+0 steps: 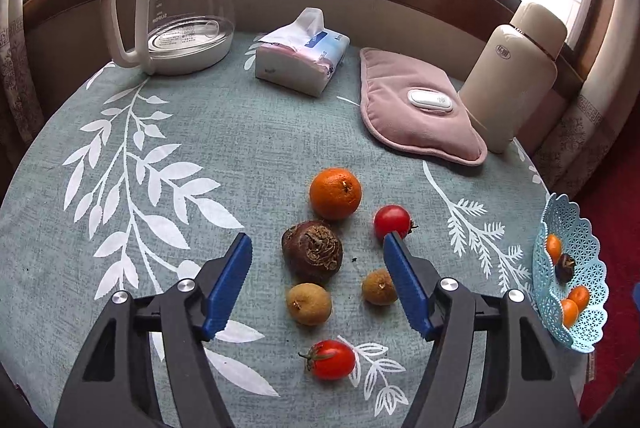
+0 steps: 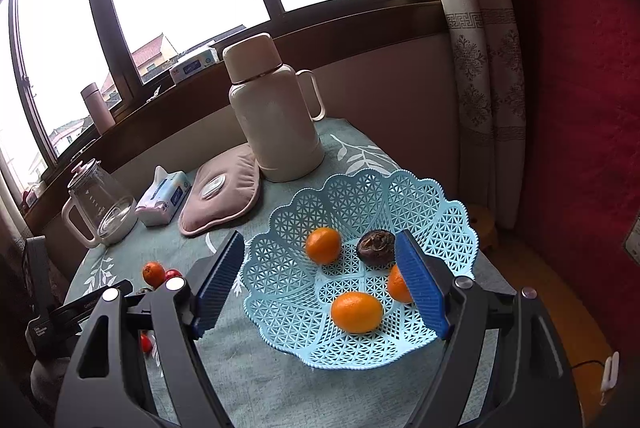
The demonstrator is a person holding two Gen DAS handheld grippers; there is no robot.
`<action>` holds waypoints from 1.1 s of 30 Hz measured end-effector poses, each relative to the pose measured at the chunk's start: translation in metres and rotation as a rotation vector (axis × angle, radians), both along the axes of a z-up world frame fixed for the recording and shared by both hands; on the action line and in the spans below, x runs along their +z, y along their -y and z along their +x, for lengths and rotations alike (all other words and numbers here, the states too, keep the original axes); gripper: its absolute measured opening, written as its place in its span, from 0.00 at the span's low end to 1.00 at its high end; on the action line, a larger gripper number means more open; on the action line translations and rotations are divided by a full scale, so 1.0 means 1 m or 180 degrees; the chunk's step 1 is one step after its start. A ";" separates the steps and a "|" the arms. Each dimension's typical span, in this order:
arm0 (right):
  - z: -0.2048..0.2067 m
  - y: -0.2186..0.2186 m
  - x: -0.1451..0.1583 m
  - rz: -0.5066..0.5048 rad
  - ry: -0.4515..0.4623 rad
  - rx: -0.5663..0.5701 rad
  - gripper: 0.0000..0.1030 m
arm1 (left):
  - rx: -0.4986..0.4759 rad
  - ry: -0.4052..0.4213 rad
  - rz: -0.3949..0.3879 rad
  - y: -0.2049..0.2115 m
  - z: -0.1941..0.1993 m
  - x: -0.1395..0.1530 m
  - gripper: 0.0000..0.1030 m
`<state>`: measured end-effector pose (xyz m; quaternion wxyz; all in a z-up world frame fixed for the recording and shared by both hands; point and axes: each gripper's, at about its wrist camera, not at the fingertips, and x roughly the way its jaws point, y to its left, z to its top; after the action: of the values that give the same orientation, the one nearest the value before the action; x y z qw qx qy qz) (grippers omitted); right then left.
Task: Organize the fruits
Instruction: 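Grasp the second dark brown fruit with the left tool and lift, then grasp a tangerine with the right tool while the left tool holds the brown fruit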
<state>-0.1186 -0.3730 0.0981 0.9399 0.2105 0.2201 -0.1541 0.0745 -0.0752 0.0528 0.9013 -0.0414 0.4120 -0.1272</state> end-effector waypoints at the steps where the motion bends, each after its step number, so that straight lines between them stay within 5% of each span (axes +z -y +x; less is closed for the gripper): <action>1: 0.001 -0.001 -0.001 -0.0002 -0.0007 0.0005 0.77 | -0.0018 -0.0025 0.0017 0.002 0.003 -0.003 0.63; 12: 0.008 -0.010 -0.008 -0.0058 -0.0087 0.0063 0.77 | -0.0104 -0.0204 0.0130 0.013 0.025 -0.029 0.42; 20: 0.017 -0.028 -0.016 -0.0157 -0.0183 0.0191 0.77 | -0.0159 -0.0139 0.0012 0.008 0.023 -0.032 0.41; 33: 0.039 -0.088 -0.023 -0.0226 -0.0343 0.0650 0.77 | 0.0245 0.0506 -0.0109 -0.037 -0.003 0.008 0.41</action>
<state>-0.0795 -0.2854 0.0749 0.9444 0.1450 0.2850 -0.0764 0.0717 -0.0383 0.0609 0.9346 -0.0623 0.3350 -0.1024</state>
